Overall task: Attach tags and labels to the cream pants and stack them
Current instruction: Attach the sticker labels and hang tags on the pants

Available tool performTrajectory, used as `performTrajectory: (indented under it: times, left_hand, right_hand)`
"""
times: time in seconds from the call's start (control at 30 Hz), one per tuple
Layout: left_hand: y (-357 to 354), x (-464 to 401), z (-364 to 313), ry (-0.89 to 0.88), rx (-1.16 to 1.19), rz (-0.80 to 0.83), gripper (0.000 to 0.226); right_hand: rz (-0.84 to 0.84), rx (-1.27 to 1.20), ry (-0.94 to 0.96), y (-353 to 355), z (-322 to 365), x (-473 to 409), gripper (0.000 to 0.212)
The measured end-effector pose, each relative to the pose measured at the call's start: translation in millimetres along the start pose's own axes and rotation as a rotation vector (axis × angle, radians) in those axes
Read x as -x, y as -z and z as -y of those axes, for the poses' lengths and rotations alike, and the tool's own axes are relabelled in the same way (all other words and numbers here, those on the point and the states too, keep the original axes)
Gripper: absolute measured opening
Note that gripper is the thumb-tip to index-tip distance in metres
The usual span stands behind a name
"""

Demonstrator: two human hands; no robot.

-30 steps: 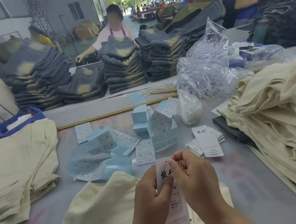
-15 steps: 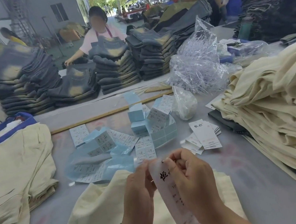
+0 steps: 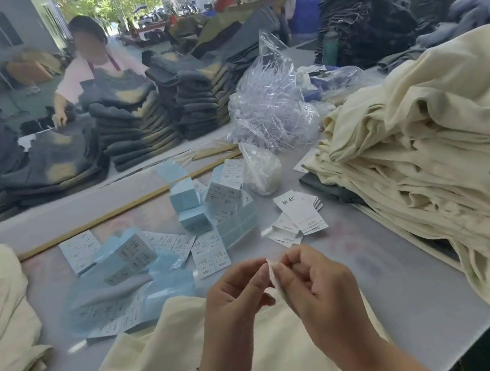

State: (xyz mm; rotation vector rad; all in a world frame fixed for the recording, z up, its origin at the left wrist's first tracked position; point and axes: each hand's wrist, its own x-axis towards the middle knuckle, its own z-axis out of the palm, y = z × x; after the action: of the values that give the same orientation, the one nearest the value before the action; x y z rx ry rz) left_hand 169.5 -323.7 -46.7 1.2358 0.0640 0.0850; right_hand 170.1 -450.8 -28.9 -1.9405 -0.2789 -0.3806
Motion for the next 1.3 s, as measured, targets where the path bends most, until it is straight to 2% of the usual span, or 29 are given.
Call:
performTrajectory:
  times: [0.17,0.37,0.57,0.7,0.8,0.87,0.97,1.03,1.1,1.17,1.23,1.3]
  left_hand:
    - [-7.5,5.8,-3.3,0.019,-0.011,0.098,0.029]
    - [-24.5,12.4,-6.4,0.004,0.016,0.109,0.036]
    - [-52.4,12.6,-0.2,-0.034,-0.005,0.035,0.034]
    - [-69.6,10.3,5.2,-0.066,-0.057,-0.039,0.034]
    - [-78.9,9.4,8.3,-0.112,-0.184,-0.078,0.032]
    - [-85.6,11.2,12.4,-0.176,-0.349,-0.088,0.028]
    - [-88.1,11.9,23.0,-0.321,-0.864,-0.103,0.007]
    - [-88.8,12.2,31.3,-0.303,-1.217,-0.023,0.012]
    - [-92.6,13.7,38.7,-0.25,-1.265,0.038,0.014]
    - [-100.3,14.0,44.9,-0.28,-1.197,0.021,0.01]
    - [-107.1,11.9,49.7,-0.307,-1.142,-0.025,0.009]
    - [-109.5,8.2,56.7,-0.305,-1.131,-0.054,0.01]
  right_hand:
    - [0.062,0.062,0.04,13.1,3.3,2.6,0.018]
    - [0.065,0.073,0.049,27.1,-1.8,-2.9,0.016]
    - [0.085,-0.046,0.008,52.4,-14.0,-14.2,0.015]
    - [0.146,-0.048,0.059,71.2,-22.5,-23.7,0.013]
    - [0.204,-0.016,0.114,83.3,-32.6,-32.1,0.014]
    - [0.236,-0.028,0.127,89.8,-40.7,-34.6,0.012]
    - [0.293,0.017,0.106,102.4,-59.6,-40.6,0.009]
    - [0.312,0.145,0.074,114.3,-76.4,-46.8,0.031]
    - [0.43,0.032,-0.042,124.5,-91.1,-49.9,0.055]
    - [0.656,-0.211,-0.216,128.8,-97.0,-48.8,0.06]
    - [0.794,-0.327,-0.317,125.9,-105.3,-45.7,0.045]
    - [0.793,-0.345,-0.347,121.5,-114.2,-43.0,0.022]
